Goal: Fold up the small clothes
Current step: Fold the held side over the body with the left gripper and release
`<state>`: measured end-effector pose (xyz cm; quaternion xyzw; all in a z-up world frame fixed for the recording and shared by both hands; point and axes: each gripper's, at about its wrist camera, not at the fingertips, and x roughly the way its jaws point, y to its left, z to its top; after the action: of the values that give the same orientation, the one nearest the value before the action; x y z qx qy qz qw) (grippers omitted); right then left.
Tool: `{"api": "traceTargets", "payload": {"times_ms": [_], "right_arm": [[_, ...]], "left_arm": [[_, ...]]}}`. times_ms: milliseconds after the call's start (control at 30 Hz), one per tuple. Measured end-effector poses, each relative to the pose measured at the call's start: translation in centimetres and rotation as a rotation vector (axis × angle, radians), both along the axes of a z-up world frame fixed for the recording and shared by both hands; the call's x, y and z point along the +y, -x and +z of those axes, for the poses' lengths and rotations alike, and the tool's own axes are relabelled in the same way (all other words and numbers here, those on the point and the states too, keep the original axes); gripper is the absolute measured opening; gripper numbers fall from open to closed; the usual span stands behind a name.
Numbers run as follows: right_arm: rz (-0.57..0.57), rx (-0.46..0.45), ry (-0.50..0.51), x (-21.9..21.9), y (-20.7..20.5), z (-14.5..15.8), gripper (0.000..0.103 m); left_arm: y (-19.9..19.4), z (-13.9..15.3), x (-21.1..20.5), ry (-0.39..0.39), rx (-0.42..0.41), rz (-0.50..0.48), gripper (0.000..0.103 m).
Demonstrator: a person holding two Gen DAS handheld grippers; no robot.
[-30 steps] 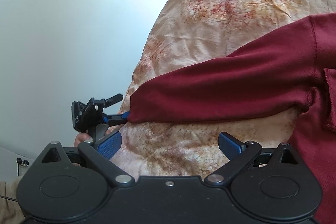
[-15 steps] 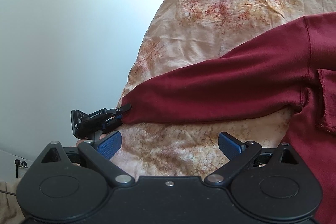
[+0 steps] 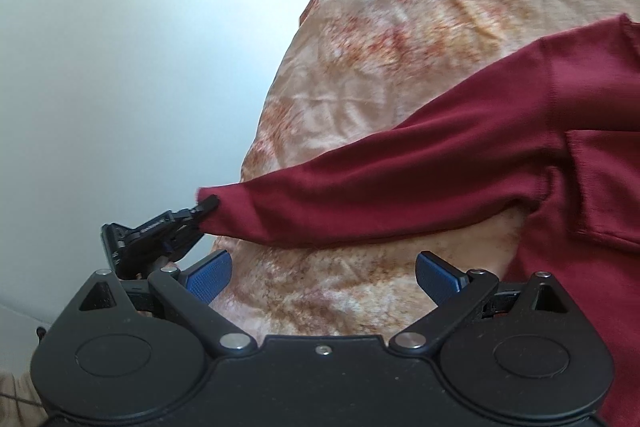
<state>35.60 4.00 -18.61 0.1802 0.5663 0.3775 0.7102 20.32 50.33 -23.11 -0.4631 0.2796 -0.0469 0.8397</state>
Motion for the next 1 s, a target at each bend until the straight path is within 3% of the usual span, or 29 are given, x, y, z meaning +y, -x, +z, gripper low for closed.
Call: {"api": "traceTargets", "payload": {"times_ms": [67,233,433,500,567,633,767,867,1000], "right_arm": [[-0.029,-0.022,0.023,-1.5,0.0,0.1,0.099],[-0.12,-0.13,0.209,-6.0,-0.6,-0.7,0.099],[-0.242,-0.258,0.378,-10.6,-3.6,-4.4,0.098],[-0.252,-0.311,0.414,-10.7,-4.8,-5.6,0.098],[-0.23,-0.358,0.441,-10.4,-5.7,-6.9,0.092],[-0.245,-0.341,0.456,-11.2,-5.9,-7.6,0.088],[-0.367,-0.263,0.333,-16.3,-3.6,-6.8,0.091],[-0.441,-0.229,0.314,-22.2,-0.2,-6.1,0.091],[-0.518,-0.214,0.355,-30.2,5.4,-5.5,0.093]], "left_arm": [[-1.5,1.5,-2.2,-0.019,-0.002,-0.024,0.005],[-5.4,5.1,-9.3,-0.031,-0.034,-0.141,0.005],[-9.2,9.4,-18.3,0.016,-0.103,-0.288,0.005],[-10.1,10.6,-21.2,0.028,-0.122,-0.325,0.005],[-11.4,11.8,-24.3,0.033,-0.133,-0.371,0.005],[-12.7,12.8,-27.4,0.019,-0.144,-0.425,0.005],[-16.1,13.0,-34.2,0.0,-0.145,-0.545,0.005],[-19.1,11.8,-39.8,-0.059,-0.125,-0.64,0.005],[-22.0,8.9,-47.4,-0.057,-0.107,-0.748,0.005]]}}
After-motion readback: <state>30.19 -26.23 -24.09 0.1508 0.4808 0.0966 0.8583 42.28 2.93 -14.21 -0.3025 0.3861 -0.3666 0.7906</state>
